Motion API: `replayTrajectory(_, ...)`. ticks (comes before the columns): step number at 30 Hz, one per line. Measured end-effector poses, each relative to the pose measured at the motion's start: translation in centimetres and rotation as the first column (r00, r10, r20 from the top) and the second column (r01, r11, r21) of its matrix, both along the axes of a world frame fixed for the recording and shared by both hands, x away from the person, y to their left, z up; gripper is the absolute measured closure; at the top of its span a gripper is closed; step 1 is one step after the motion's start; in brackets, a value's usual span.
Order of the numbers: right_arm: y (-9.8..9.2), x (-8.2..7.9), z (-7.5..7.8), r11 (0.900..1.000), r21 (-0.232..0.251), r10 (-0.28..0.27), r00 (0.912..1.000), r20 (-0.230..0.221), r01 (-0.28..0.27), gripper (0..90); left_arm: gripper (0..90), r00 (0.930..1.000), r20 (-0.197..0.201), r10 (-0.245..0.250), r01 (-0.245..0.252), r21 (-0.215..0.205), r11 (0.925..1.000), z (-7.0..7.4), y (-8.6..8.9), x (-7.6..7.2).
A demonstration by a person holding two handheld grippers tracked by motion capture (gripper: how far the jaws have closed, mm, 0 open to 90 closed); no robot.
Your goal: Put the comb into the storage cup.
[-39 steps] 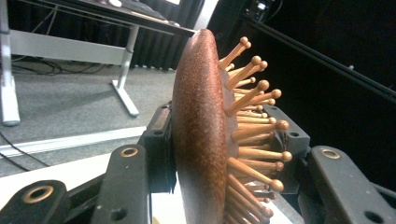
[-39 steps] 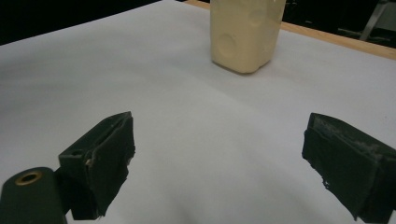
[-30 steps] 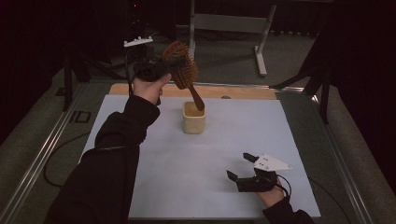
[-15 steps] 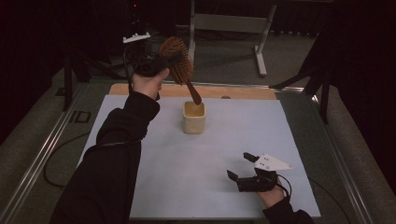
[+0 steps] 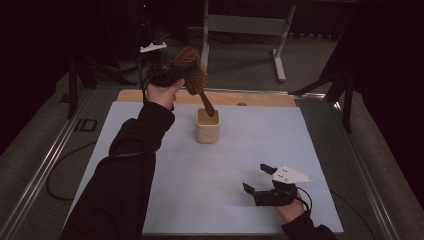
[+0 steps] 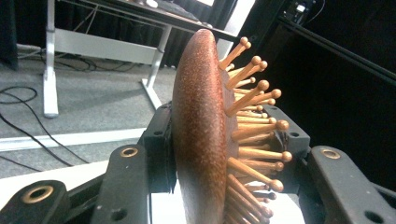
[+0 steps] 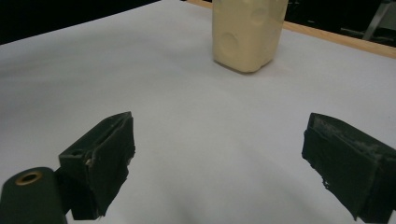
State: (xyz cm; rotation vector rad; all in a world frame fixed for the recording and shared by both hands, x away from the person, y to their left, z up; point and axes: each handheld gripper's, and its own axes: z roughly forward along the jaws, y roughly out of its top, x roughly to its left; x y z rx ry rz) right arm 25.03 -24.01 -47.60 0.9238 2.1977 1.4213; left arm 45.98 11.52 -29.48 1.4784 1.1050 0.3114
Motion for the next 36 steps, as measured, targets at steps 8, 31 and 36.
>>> replayTrajectory(8,0.0,0.0,0.0,1.0,0.002,-0.002,1.0,-0.002,0.002,9.0,53.3,1.0,-0.01,-0.001,0.001,0.006,1.0,-1.3,-0.2,0.2)
replayTrajectory(31,-0.1,0.0,0.0,1.0,0.003,0.004,1.0,-0.005,-0.004,9.0,53.3,0.9986,-0.051,-0.015,0.015,0.014,0.9998,-4.4,-0.9,0.7)
replayTrajectory(36,0.0,0.0,0.0,1.0,0.005,0.005,1.0,-0.005,-0.005,9.0,53.2,0.9985,-0.053,-0.015,0.016,0.02,0.9997,-4.7,-1.0,0.7)
